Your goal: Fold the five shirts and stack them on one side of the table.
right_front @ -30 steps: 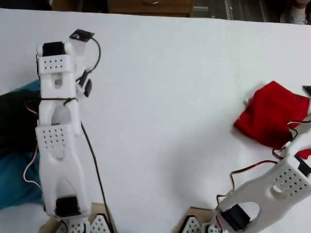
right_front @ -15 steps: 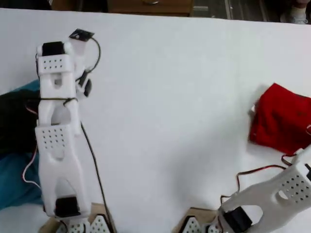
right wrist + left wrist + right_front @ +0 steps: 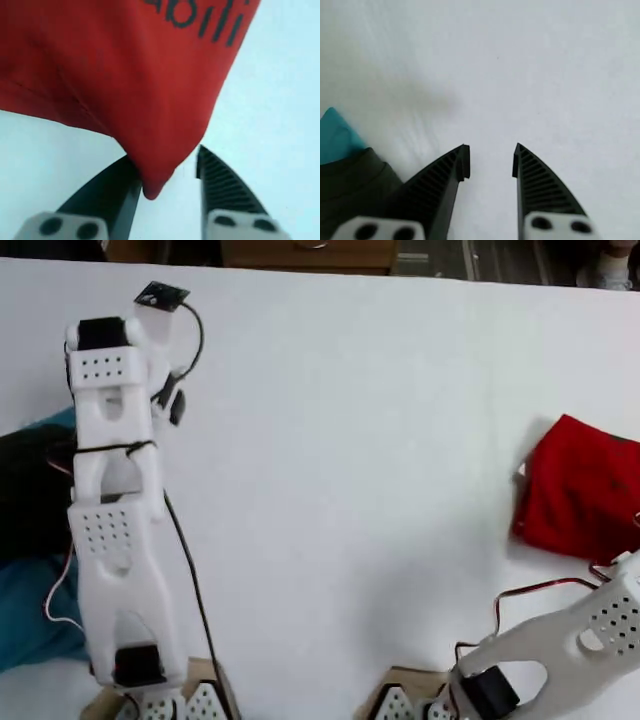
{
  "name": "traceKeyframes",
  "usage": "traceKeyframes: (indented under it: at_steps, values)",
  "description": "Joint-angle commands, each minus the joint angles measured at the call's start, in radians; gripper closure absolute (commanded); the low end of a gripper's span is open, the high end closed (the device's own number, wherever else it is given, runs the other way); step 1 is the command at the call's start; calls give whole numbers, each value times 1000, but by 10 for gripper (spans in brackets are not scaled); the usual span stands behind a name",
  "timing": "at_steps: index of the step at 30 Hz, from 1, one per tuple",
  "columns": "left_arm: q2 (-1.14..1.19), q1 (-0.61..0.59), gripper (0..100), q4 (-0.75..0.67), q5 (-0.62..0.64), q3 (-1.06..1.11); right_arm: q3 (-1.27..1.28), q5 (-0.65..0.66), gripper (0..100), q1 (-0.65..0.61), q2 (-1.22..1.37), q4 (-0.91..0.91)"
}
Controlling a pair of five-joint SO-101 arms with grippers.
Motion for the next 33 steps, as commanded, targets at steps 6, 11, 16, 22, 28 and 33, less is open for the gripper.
traceKeyframes:
  at_steps: [6, 11, 16, 22, 28, 33]
  values:
    - [-87, -9, 831, 18, 2, -4, -204, -83, 690, -27, -108, 25]
    - [-89, -8, 831, 18, 3, -5, -199, -204, 690, -85, -150, 51]
    - [-89, -20, 831, 18, 2, -5, -195, -224, 690, -136, -148, 79]
    - [-89, -21, 831, 18, 0, -5, -140, -226, 690, -170, -71, 71]
    - [-87, -38, 831, 18, 2, -5, -84, -216, 690, -117, 58, 73]
    - [-87, -43, 831, 18, 32, -5, -103, -216, 690, -148, 71, 76]
